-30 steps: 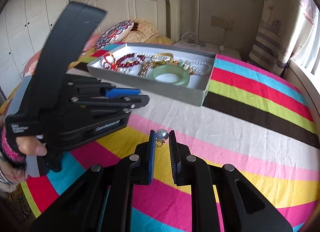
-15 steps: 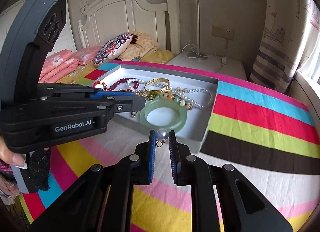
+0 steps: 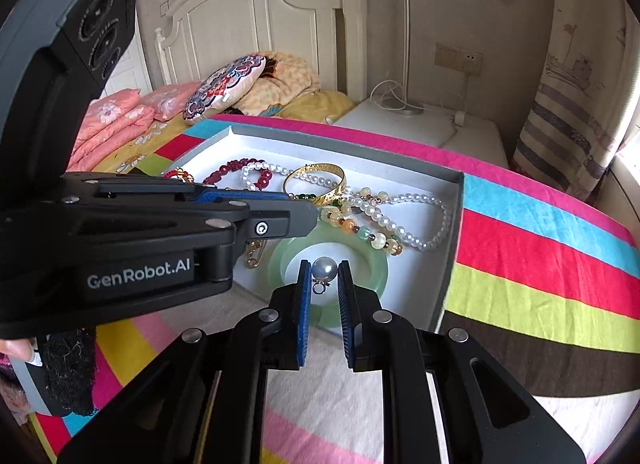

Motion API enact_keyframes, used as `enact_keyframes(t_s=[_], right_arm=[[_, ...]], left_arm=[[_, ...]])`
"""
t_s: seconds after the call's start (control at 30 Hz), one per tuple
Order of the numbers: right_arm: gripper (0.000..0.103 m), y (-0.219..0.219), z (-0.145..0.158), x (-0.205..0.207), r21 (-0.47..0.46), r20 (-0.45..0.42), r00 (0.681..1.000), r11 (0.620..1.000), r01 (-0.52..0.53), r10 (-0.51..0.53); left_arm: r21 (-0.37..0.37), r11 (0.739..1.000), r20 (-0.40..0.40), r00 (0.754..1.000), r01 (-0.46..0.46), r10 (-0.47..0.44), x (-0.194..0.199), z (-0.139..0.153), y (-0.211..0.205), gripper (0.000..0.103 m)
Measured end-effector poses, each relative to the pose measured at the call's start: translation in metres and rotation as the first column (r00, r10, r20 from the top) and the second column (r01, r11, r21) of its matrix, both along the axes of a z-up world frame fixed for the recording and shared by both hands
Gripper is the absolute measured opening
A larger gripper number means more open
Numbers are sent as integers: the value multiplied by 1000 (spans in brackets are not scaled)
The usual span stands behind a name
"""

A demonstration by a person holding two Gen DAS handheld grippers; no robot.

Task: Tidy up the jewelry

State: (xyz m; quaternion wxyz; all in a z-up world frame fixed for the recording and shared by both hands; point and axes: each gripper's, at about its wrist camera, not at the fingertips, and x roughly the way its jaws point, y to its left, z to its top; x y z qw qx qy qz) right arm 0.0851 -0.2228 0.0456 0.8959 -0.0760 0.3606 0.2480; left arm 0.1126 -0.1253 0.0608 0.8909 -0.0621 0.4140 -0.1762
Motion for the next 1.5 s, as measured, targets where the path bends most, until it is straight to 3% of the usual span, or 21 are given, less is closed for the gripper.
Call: enact_keyframes(t_s=[0.37,0.4,0.47,0.57,0.7,0.83,1.0,1.03,1.13,1.2,1.37,1.43,1.5], right_arm=[[17,6,-10,8,-21,-23,1000,1000,10,-10],[18,5,-10,9,-19,-27,1000,1000,14,-14],[19,4,-10,10,-17,-33,999,1000,24,-24],[27,4,-9,9,-14,-30,999,1000,24,-24],[44,5,-5,3,-15,-18,1000,1000,25,-26],[44,3,-4,0,-5,-23,999,999,41,-41],[46,-1,-3,-4,11,-35,997,997,76,-76],[47,-3,-1,-7,28,-41,995,996,88,-87],[64,-5,5,-19,81,-41,993,990,112,-109],[75,-1,7,-31,74,-13,991,988,136,-136],[86,4,11,-58,63,75,964,966,249,-253],[86,5,13,-64,71,83,956,959,274,-280],[86,6,14,-72,68,101,948,953,297,-302]], left_arm=[[55,998,7,1000,-16,16,8,-11,-1,17],[61,998,9,1000,-18,17,7,-11,-1,20],[78,996,25,999,-34,32,5,-10,0,42],[89,994,56,997,-56,51,-1,-5,4,55],[97,992,79,994,-80,73,-8,2,11,64],[115,988,99,991,-107,95,-16,6,20,72],[155,977,115,985,-146,129,-30,4,35,74],[164,973,128,982,-160,139,-34,4,37,80],[207,943,229,950,-260,211,-57,9,49,101],[216,925,283,927,-312,246,-74,13,56,101],[245,887,351,889,-391,294,-103,19,66,101],[294,852,389,868,-433,307,-113,20,65,101],[305,842,422,855,-446,300,-121,20,66,101]])
